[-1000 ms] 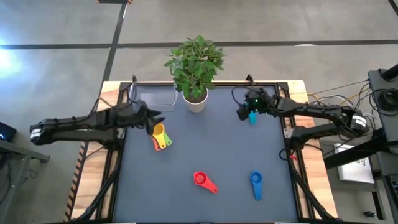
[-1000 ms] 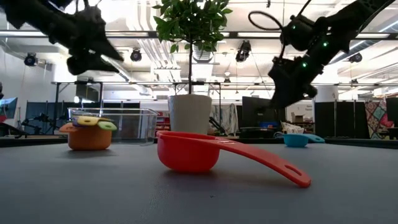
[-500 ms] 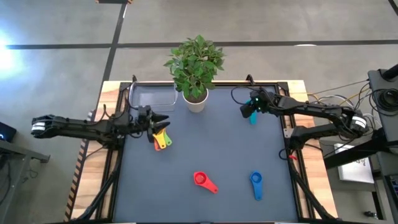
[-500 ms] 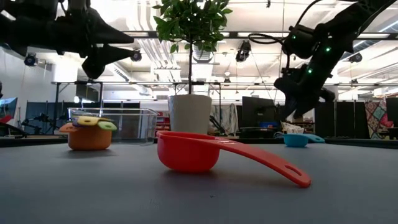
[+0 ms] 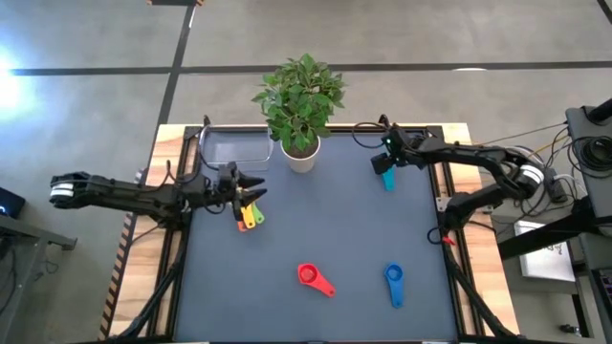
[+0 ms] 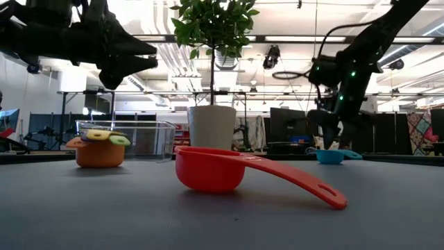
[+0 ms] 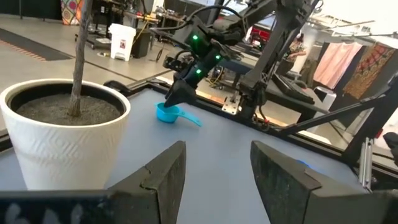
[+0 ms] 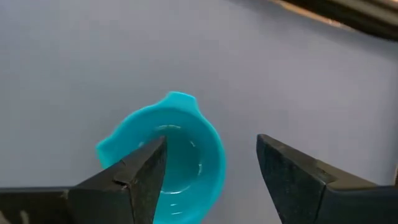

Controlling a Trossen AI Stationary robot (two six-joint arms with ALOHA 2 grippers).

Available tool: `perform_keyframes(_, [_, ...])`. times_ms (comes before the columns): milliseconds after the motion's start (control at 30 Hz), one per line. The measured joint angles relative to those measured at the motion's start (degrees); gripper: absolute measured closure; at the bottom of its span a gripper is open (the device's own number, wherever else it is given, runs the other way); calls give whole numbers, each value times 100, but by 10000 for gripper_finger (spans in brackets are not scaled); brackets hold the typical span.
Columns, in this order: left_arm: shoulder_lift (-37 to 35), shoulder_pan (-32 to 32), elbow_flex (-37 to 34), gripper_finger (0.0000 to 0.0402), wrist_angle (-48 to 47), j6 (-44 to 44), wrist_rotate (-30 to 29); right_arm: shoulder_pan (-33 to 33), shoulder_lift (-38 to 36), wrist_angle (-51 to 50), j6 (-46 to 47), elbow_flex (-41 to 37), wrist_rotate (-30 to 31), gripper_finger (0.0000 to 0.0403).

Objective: Nest measuring cups in basket
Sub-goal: Stack the light blue measuring cup on top of the yellow measuring cup

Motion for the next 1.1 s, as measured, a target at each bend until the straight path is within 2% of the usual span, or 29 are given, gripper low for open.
perform_keyframes(167, [36, 0, 0, 239, 0, -135, 51, -11, 181, -8, -93, 71, -3, 171])
perform_keyframes(333, [36, 0, 0, 239, -1, -143, 68, -11, 306, -6, -74, 71, -5, 214])
perform_keyframes(467, [37, 0, 0, 239, -7, -154, 202, -11, 394, 34, -94, 71, -3, 268])
perform_keyframes(633, [37, 0, 0, 239, -12, -268, 209, -7, 404, 38, -278, 69, -21, 372])
perform_keyframes(667, [37, 0, 0, 239, -12, -295, 211, -7, 375, 35, -285, 67, -21, 382])
perform_keyframes(900, [37, 0, 0, 239, -15, -447, 248, 321, -208, 98, -240, 67, 0, 393])
perform_keyframes(1100, [39, 0, 0, 239, -16, -573, 248, 1118, -942, 403, 45, 67, 38, 394])
